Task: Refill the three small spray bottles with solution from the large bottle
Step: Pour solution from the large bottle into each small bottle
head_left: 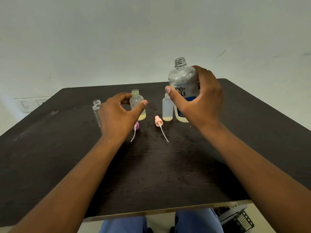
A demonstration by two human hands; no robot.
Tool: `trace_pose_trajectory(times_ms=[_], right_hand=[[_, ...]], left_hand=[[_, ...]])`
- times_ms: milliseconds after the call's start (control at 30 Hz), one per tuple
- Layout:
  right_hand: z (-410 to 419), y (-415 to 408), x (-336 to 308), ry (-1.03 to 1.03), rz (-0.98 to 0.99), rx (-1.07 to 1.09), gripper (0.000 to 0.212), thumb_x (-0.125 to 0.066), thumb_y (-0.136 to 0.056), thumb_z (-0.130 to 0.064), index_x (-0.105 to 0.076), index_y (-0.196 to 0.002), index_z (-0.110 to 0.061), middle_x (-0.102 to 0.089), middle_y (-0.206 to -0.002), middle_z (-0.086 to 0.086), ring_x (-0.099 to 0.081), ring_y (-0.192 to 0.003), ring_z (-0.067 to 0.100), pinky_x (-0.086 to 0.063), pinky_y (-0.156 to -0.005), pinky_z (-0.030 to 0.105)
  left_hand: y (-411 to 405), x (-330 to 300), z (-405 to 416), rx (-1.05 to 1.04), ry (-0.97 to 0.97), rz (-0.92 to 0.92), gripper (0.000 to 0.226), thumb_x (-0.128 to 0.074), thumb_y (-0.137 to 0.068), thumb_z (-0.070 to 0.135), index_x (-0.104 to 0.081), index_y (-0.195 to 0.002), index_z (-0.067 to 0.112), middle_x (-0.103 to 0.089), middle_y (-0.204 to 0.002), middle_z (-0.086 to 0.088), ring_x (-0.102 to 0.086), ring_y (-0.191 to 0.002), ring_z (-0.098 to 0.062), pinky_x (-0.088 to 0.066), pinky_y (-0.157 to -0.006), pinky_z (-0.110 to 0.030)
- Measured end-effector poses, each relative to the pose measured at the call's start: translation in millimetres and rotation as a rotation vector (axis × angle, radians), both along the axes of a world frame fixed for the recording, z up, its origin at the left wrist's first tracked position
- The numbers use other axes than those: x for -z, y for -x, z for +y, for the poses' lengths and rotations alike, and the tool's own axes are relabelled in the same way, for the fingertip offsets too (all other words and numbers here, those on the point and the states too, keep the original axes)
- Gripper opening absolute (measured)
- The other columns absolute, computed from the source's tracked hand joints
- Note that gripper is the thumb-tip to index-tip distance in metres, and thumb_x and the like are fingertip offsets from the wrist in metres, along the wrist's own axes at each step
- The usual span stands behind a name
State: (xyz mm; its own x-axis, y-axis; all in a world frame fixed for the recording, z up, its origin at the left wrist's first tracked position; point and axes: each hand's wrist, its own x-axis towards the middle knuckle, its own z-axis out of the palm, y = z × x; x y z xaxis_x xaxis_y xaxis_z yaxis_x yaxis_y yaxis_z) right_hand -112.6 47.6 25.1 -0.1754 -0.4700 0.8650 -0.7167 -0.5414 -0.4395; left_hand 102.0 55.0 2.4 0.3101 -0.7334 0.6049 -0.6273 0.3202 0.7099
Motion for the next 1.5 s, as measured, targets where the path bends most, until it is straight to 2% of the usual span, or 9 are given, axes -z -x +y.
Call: trace_pose_trajectory(times_ms=[200,333,500,933,1067,1200,1300,1400,1500], right_hand=[[1.1,-1.6,0.6,-0.01,0.004,-0.004,0.063,-0.078,-0.08,-0.066,-0.066,-0.116,-0.015,-0.067,-0.107,-0.002,-0.064,-0.095,0.018,-0.057,-0.077,0.043],[1.7,-2.4,0.5,-0.014,0.02,-0.004,0.064,-0.076,-0.081,-0.067,-0.065,-0.116,-0.015,-0.067,-0.106,-0.001,-0.064,-0.094,0.018,-0.058,-0.076,0.043],[1.6,-3.7,1.0,-0.022,0.034,0.001,0.066,-0.074,-0.081,-0.069,-0.065,-0.118,-0.016,-0.067,-0.108,-0.001,-0.064,-0.095,0.018,-0.058,-0.075,0.043],[0.9,-6.3,2.6,-0.027,0.051,0.013,0.066,-0.074,-0.079,-0.07,-0.066,-0.118,-0.016,-0.067,-0.107,-0.002,-0.062,-0.095,0.016,-0.056,-0.075,0.04],[1.1,-5.8,2.5,-0.03,0.054,0.017,0.066,-0.074,-0.079,-0.07,-0.066,-0.117,-0.016,-0.067,-0.106,-0.002,-0.062,-0.094,0.016,-0.056,-0.074,0.039],[1.4,-5.8,3.3,-0.033,0.055,0.007,0.067,-0.075,-0.079,-0.069,-0.065,-0.118,-0.016,-0.067,-0.108,-0.001,-0.062,-0.095,0.017,-0.057,-0.074,0.04],[1.5,-5.3,3.0,-0.031,0.056,0.007,0.066,-0.076,-0.08,-0.069,-0.065,-0.118,-0.016,-0.067,-0.108,-0.001,-0.063,-0.094,0.017,-0.057,-0.074,0.041],[1.4,-5.2,2.6,-0.034,0.052,0.009,0.066,-0.075,-0.079,-0.069,-0.065,-0.118,-0.017,-0.067,-0.108,-0.002,-0.062,-0.095,0.016,-0.057,-0.074,0.041],[0.9,-5.5,2.8,-0.034,0.047,-0.001,0.065,-0.075,-0.079,-0.069,-0.065,-0.117,-0.017,-0.067,-0.108,-0.003,-0.062,-0.095,0.016,-0.056,-0.074,0.041]], left_hand=[[-2.7,3.0,-8.9,0.001,-0.043,-0.019,0.042,-0.08,-0.081,0.059,-0.079,-0.11,0.028,-0.077,-0.102,0.014,-0.069,-0.1,-0.002,-0.055,-0.095,-0.035],[-0.1,1.8,-14.6,-0.021,-0.067,-0.054,0.044,-0.079,-0.082,0.059,-0.079,-0.114,0.029,-0.077,-0.106,0.015,-0.065,-0.102,0.002,-0.042,-0.083,-0.014],[-1.1,5.7,-24.8,-0.025,-0.091,-0.056,0.047,-0.079,-0.08,0.062,-0.078,-0.116,0.032,-0.077,-0.111,0.014,-0.068,-0.111,-0.006,-0.053,-0.097,-0.034],[-0.6,8.9,-29.7,-0.07,-0.205,-0.096,0.041,-0.077,-0.083,0.061,-0.078,-0.113,0.033,-0.078,-0.11,0.013,-0.07,-0.105,-0.012,-0.05,-0.086,-0.03],[2.2,6.2,-26.1,-0.059,-0.214,-0.108,0.042,-0.078,-0.084,0.058,-0.077,-0.116,0.031,-0.077,-0.111,0.012,-0.067,-0.096,-0.007,-0.049,-0.084,-0.029],[2.5,5.6,-25.0,-0.055,-0.22,-0.102,0.055,-0.08,-0.081,0.059,-0.074,-0.126,0.029,-0.076,-0.119,0.01,-0.07,-0.108,-0.011,-0.052,-0.094,-0.031],[2.3,1.8,-20.0,-0.08,-0.18,-0.113,0.069,-0.077,-0.081,0.064,-0.066,-0.139,0.027,-0.072,-0.128,0.012,-0.065,-0.122,-0.01,-0.048,-0.103,-0.033],[1.1,-9.7,-5.6,-0.128,-0.039,-0.092,0.054,-0.073,-0.089,0.055,-0.066,-0.136,0.027,-0.069,-0.131,0.013,-0.06,-0.125,-0.008,-0.039,-0.099,-0.023],[-4.4,-22.4,9.2,-0.22,0.072,-0.1,0.041,-0.07,-0.093,0.043,-0.066,-0.132,0.03,-0.062,-0.134,0.011,-0.059,-0.12,-0.008,-0.034,-0.093,-0.022]])
